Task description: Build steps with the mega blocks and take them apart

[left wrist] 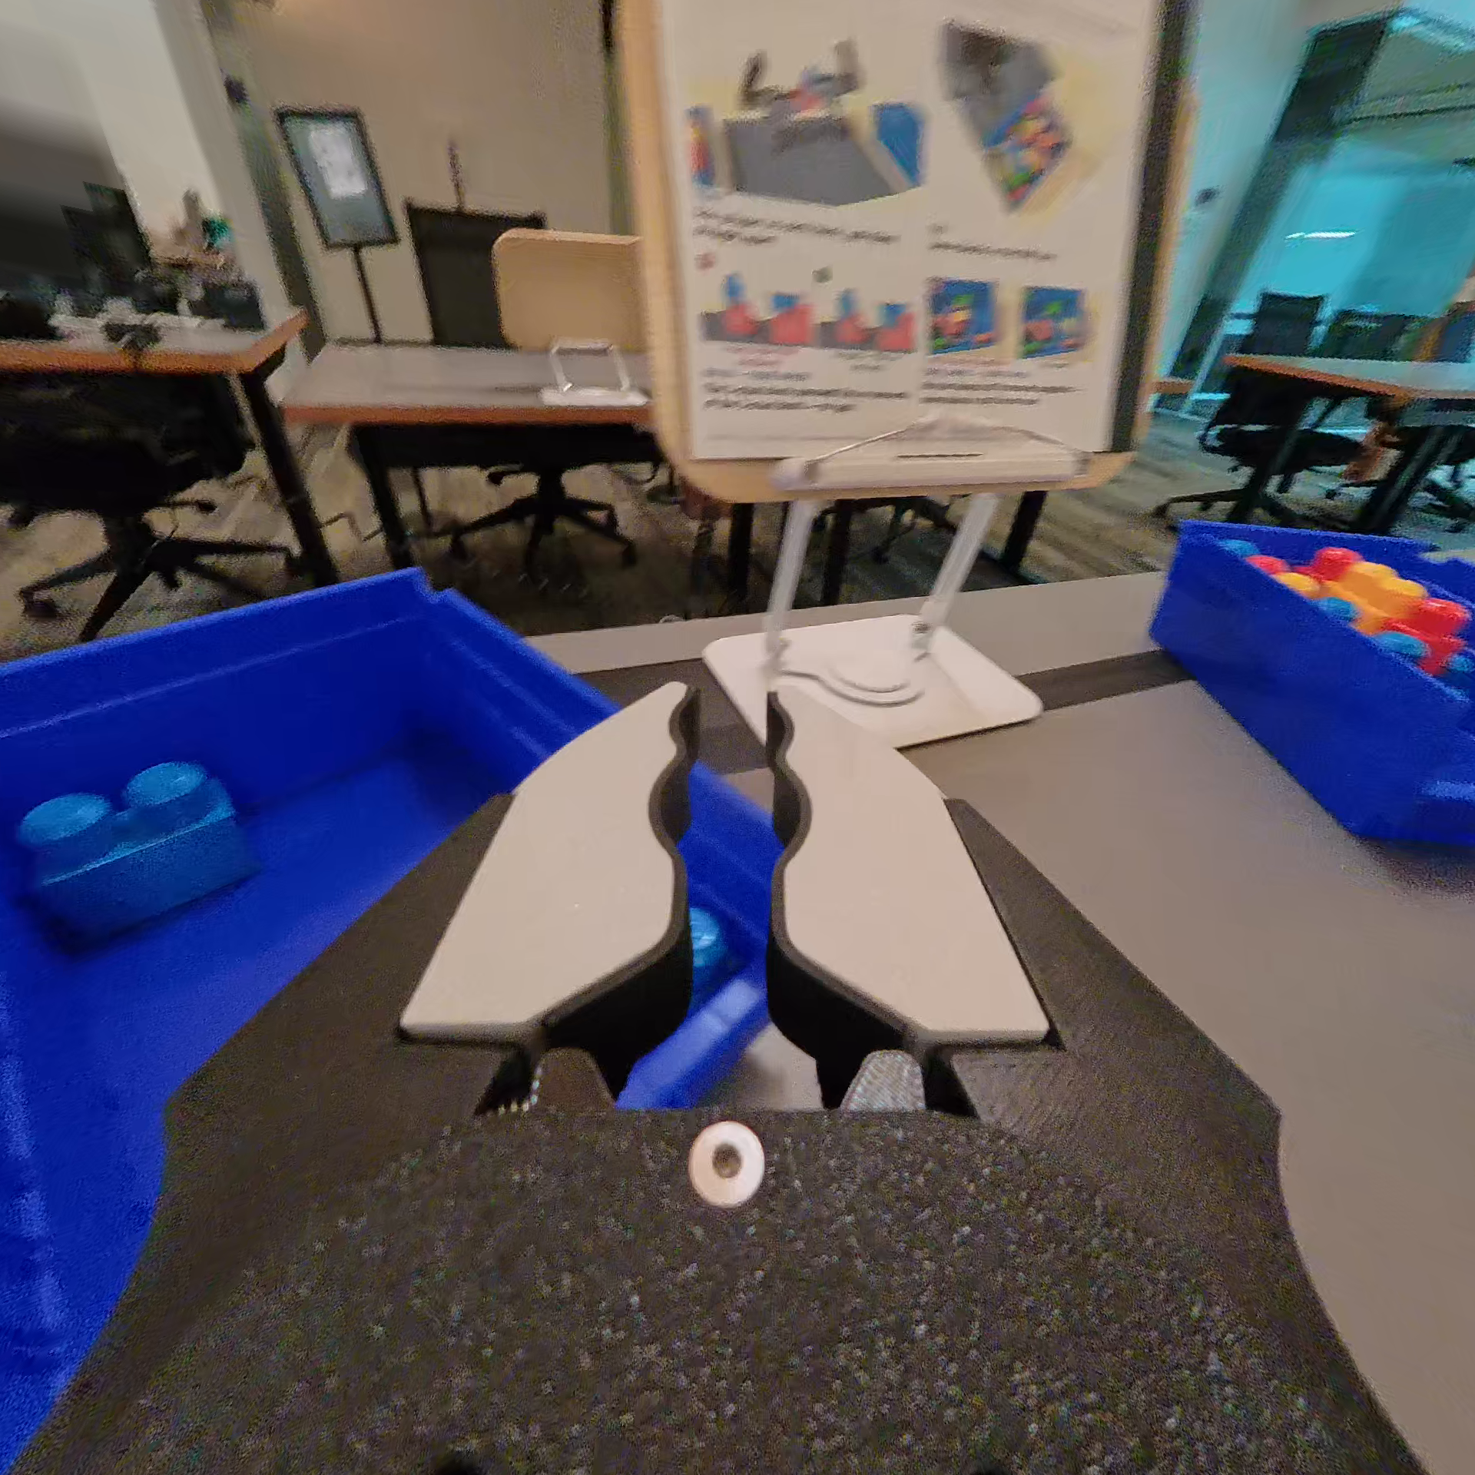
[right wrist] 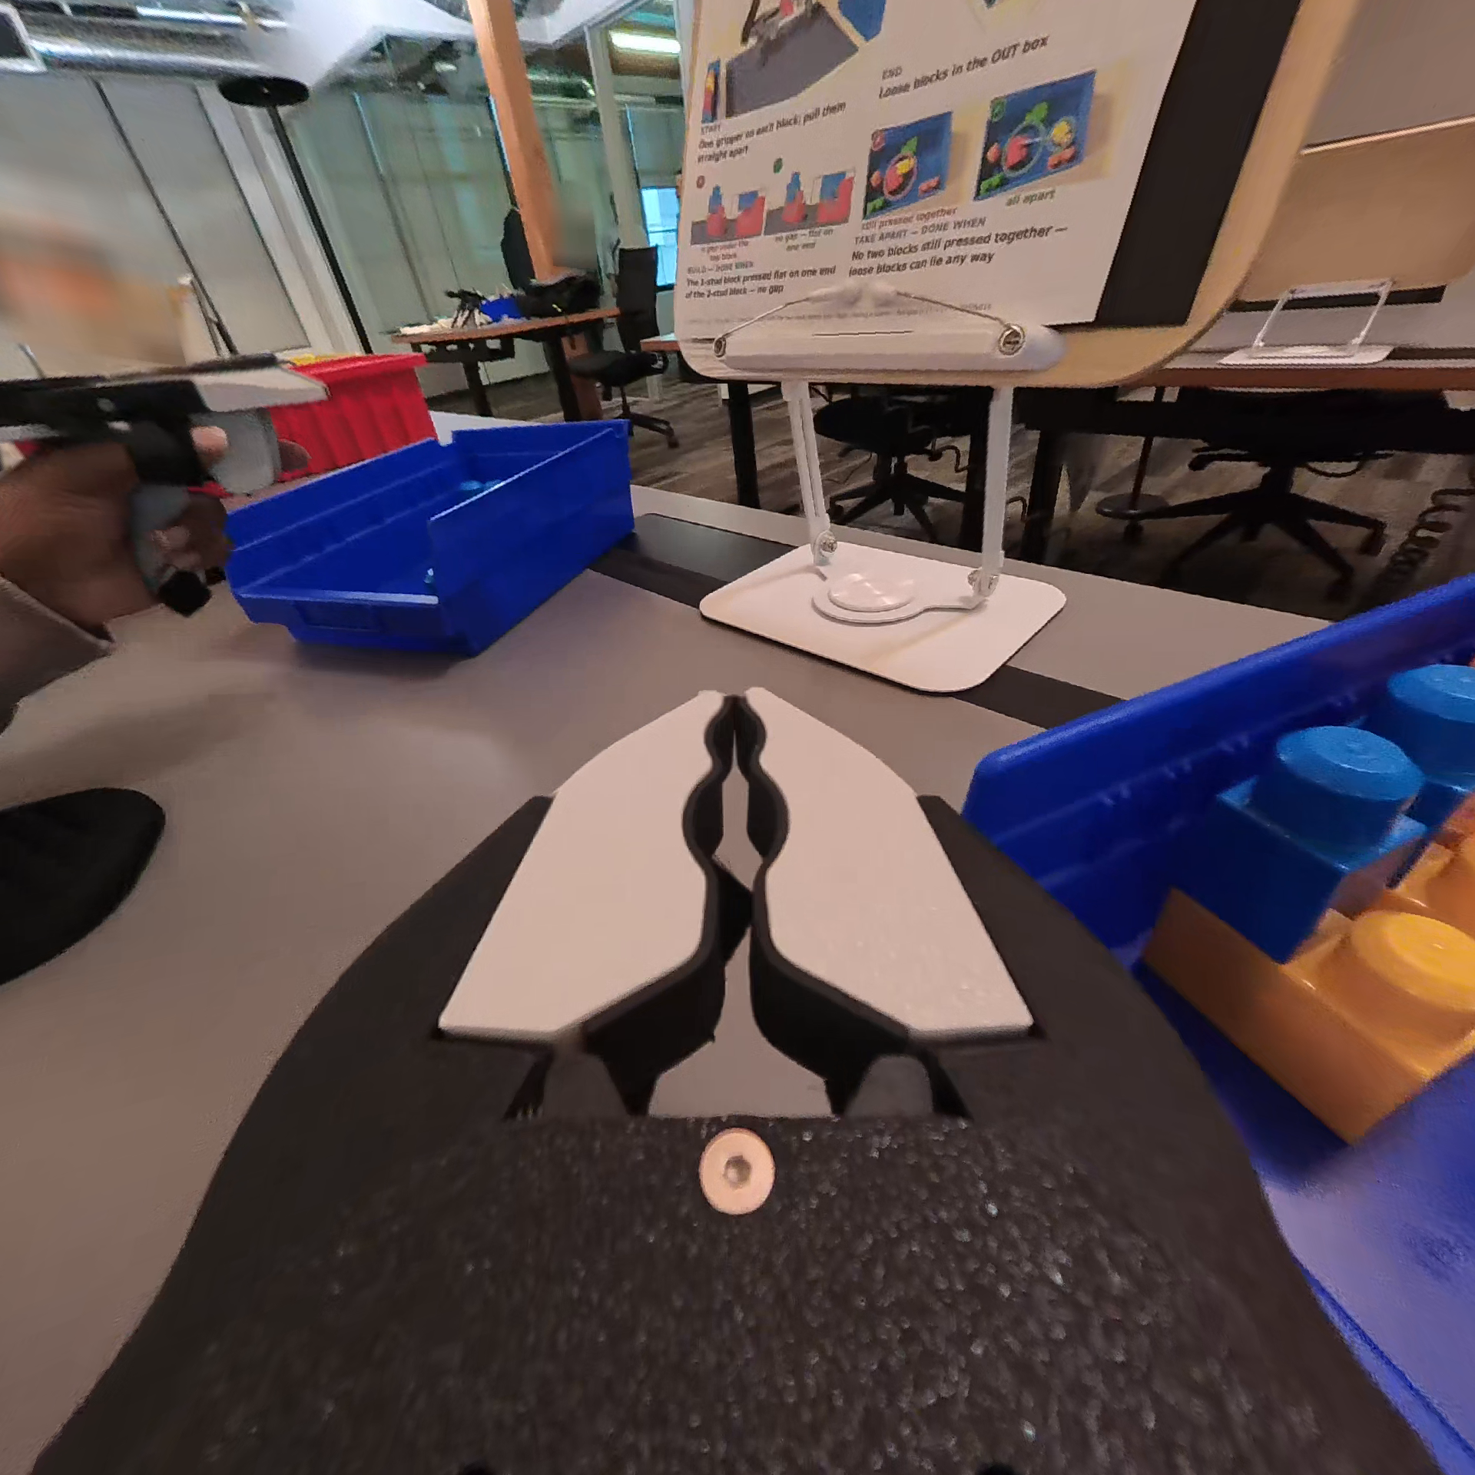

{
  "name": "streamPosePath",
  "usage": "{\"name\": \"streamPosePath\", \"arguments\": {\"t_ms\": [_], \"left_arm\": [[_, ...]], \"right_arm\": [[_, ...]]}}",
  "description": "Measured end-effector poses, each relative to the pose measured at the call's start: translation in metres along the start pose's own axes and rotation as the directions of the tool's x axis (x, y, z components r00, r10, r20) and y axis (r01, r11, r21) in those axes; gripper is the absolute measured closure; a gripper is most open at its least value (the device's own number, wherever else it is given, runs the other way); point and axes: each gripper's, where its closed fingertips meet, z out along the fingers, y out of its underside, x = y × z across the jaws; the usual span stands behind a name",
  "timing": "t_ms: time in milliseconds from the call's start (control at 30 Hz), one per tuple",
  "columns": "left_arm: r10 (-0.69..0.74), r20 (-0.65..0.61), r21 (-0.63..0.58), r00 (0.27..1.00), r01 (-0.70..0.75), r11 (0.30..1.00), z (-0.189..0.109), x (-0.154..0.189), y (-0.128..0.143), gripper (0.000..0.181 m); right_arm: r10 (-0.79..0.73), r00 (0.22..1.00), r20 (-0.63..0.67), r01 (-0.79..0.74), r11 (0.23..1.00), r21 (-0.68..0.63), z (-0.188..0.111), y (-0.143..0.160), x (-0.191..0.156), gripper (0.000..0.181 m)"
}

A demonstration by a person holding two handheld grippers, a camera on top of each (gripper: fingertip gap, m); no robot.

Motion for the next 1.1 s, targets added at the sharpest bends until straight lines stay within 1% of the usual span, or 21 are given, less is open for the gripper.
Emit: {"name": "streamPosePath", "arguments": {"t_ms": [100,167,233,367,433,467,600,700,833,933,1000,1100], "left_arm": [[-0.023,0.09,-0.048,0.996,0.028,0.998,0.012,-0.051,-0.002,0.157],[-0.011,0.191,-0.09,0.982,0.028,0.996,0.023,-0.09,-0.002,0.152],[-0.025,0.277,-0.138,0.961,0.065,0.988,0.036,-0.126,0.002,0.147],[-0.096,0.387,-0.185,0.917,0.179,0.966,0.059,-0.178,0.01,0.143],[-0.079,0.446,-0.23,0.892,0.199,0.953,0.067,-0.199,0.018,0.138],[-0.062,0.476,-0.269,0.877,0.212,0.939,0.07,-0.209,0.027,0.132],[0.031,0.564,-0.405,0.825,0.244,0.881,0.076,-0.236,0.064,0.126],[0.104,0.57,-0.484,0.815,0.231,0.844,0.083,-0.243,0.083,0.13],[0.179,0.578,-0.561,0.796,0.228,0.796,0.089,-0.252,0.104,0.132],[0.252,0.588,-0.595,0.769,0.201,0.778,0.09,-0.261,0.108,0.138],[0.33,0.582,-0.635,0.743,0.163,0.755,0.088,-0.267,0.109,0.148],[0.353,0.584,-0.639,0.731,0.145,0.756,0.088,-0.269,0.11,0.147]], "right_arm": [[0.019,1.0,0.011,-0.019,1.0,0.006,-0.002,-0.002,-0.001,0.181],[0.004,1.0,0.008,-0.004,1.0,0.002,-0.002,-0.001,-0.001,0.181],[0.0,1.0,0.012,0.0,1.0,-0.002,-0.001,0.0,-0.003,0.181],[0.008,1.0,0.022,-0.008,1.0,-0.016,0.0,0.005,-0.003,0.181],[0.039,0.999,0.037,-0.039,0.999,-0.02,0.001,0.007,-0.003,0.181],[0.046,0.998,0.039,-0.045,0.999,-0.024,0.001,0.008,-0.003,0.181],[0.052,0.997,0.061,-0.05,0.998,-0.034,0.003,0.011,-0.005,0.181],[0.049,0.995,0.086,-0.045,0.998,-0.048,0.005,0.014,-0.011,0.181],[0.043,0.993,0.106,-0.036,0.997,-0.066,0.006,0.016,-0.016,0.181],[0.062,0.991,0.12,-0.054,0.996,-0.068,0.006,0.016,-0.018,0.181],[0.082,0.987,0.135,-0.073,0.995,-0.069,0.006,0.016,-0.019,0.181],[0.092,0.985,0.144,-0.083,0.994,-0.068,0.006,0.015,-0.02,0.181]]}}
